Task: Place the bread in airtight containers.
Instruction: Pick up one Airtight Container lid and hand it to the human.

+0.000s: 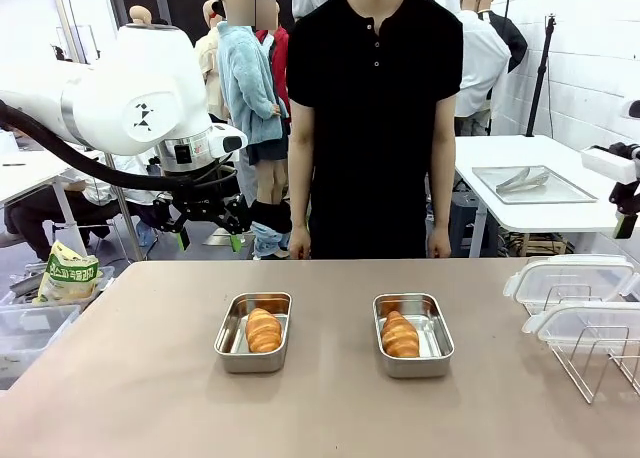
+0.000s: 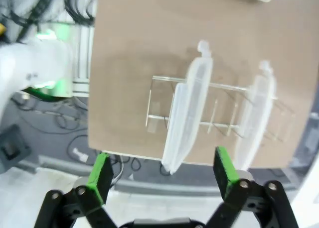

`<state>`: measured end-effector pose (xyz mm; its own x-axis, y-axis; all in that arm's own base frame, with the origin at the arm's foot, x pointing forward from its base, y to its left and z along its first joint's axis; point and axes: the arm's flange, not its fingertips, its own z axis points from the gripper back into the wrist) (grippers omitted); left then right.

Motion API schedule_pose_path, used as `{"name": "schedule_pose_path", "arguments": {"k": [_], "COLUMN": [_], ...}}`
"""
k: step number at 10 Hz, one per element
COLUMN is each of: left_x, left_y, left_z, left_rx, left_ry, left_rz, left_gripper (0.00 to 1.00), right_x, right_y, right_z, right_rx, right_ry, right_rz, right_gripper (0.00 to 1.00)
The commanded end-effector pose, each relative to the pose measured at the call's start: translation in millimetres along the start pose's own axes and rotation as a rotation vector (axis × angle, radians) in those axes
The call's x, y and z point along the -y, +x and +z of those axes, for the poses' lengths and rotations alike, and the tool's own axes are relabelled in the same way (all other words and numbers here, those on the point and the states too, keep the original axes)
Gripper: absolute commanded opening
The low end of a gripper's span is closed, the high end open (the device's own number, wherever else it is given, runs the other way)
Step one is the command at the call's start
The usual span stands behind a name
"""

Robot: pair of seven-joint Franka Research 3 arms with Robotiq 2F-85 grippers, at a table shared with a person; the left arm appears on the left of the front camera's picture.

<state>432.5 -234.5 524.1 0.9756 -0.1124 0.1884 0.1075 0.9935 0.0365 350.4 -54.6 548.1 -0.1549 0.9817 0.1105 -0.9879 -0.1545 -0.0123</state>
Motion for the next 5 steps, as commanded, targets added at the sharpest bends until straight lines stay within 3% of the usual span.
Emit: {"name": "schedule_pose_path", "arguments": {"k": [1,2,5], "left_x": [-1.6,-1.6,-1.6], "left_y": [-0.9,-0.9,-0.9], "left_z": [2.1,2.1,2.1], "left_rx": [0.002,0.002,0.002], "left_ry": [-0.001,-0.001,-0.001], "left_rz": [0.001,0.001,0.001], "left_gripper": [1.0,1.0,1.0], "right_x": [1.1,0.0,0.0], "right_y": [1.7,0.0,0.0], "right_z": [-7.9,0.0,0.0], "right_rx": [0.063,0.0,0.0], "right_ry": [-0.015,0.0,0.0], "right_rz": [-0.033,0.0,0.0], "right_gripper": [1.0,1.0,1.0]}}
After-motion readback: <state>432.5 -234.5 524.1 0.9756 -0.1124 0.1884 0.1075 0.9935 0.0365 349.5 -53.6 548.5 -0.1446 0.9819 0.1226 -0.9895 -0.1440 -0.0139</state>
